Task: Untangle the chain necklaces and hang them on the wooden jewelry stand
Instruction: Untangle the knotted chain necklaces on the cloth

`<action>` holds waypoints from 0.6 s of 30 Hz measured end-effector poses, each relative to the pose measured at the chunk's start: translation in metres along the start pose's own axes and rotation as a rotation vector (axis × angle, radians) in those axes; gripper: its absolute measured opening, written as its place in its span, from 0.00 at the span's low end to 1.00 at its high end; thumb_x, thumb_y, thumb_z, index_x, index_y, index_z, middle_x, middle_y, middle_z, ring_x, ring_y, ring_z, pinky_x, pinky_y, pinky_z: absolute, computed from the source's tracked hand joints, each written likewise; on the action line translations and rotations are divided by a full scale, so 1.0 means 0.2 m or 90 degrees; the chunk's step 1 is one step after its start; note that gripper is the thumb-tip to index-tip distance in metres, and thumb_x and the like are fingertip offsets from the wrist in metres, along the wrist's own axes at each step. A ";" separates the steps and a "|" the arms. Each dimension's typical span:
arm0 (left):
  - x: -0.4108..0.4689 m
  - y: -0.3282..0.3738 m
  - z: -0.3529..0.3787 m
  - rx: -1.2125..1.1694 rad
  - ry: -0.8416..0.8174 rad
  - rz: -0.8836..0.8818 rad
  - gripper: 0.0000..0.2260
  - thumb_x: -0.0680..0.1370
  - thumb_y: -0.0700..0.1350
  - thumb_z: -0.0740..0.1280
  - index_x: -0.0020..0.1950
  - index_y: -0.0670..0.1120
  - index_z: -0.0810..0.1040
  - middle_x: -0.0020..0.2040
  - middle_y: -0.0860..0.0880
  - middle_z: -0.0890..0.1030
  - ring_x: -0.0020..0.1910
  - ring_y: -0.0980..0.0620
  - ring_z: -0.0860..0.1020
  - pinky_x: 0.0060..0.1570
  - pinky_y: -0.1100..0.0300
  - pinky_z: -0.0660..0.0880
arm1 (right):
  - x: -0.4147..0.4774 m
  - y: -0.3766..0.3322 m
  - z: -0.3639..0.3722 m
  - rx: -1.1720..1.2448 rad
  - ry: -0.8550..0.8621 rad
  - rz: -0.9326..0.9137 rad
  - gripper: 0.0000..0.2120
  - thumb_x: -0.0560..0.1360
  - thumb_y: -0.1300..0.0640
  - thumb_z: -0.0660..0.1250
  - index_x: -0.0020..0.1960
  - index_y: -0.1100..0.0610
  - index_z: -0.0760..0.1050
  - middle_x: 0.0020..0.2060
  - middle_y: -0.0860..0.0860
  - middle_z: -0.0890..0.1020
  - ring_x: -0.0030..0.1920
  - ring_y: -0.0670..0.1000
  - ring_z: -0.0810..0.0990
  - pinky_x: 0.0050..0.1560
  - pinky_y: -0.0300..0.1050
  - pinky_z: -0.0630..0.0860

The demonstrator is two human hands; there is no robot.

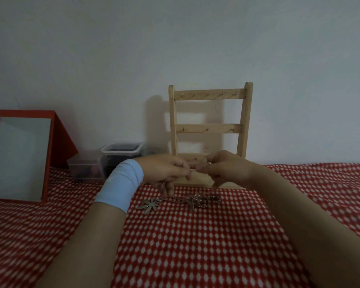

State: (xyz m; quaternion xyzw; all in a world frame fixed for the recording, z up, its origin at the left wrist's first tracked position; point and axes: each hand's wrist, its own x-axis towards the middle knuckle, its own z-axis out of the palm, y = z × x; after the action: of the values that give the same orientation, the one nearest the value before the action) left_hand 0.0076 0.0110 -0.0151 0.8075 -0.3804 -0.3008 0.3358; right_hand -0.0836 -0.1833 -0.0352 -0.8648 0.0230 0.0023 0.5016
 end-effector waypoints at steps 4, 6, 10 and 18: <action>-0.09 -0.07 -0.01 -0.111 -0.009 -0.088 0.10 0.82 0.41 0.58 0.46 0.40 0.77 0.36 0.40 0.78 0.38 0.44 0.82 0.43 0.48 0.81 | 0.00 -0.04 0.07 0.030 -0.078 -0.044 0.10 0.81 0.54 0.67 0.49 0.61 0.80 0.30 0.48 0.73 0.33 0.48 0.73 0.60 0.63 0.78; -0.14 -0.12 -0.05 -0.160 0.033 -0.102 0.12 0.80 0.40 0.59 0.41 0.37 0.76 0.37 0.39 0.79 0.40 0.43 0.82 0.47 0.47 0.81 | 0.00 -0.06 0.12 0.099 -0.121 -0.077 0.08 0.83 0.58 0.64 0.52 0.61 0.80 0.39 0.52 0.83 0.42 0.53 0.82 0.64 0.60 0.76; -0.23 -0.25 -0.09 -0.179 0.202 -0.129 0.12 0.80 0.43 0.66 0.39 0.38 0.78 0.35 0.38 0.80 0.38 0.43 0.82 0.44 0.50 0.82 | 0.01 -0.05 0.15 0.042 -0.058 -0.095 0.15 0.82 0.60 0.65 0.67 0.51 0.78 0.58 0.45 0.84 0.61 0.45 0.81 0.66 0.46 0.75; -0.23 -0.43 -0.09 0.292 0.324 -0.301 0.10 0.76 0.47 0.68 0.50 0.41 0.82 0.48 0.44 0.84 0.44 0.46 0.82 0.48 0.57 0.80 | 0.06 0.02 0.21 -0.285 -0.109 -0.075 0.06 0.76 0.52 0.73 0.53 0.44 0.84 0.48 0.38 0.84 0.49 0.37 0.82 0.56 0.37 0.77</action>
State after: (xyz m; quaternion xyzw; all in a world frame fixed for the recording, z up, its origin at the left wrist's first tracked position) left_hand 0.0324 0.0951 -0.0604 0.9750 -0.1466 -0.0680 0.1524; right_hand -0.0714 -0.1498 -0.0600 -0.9508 -0.0711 0.0513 0.2971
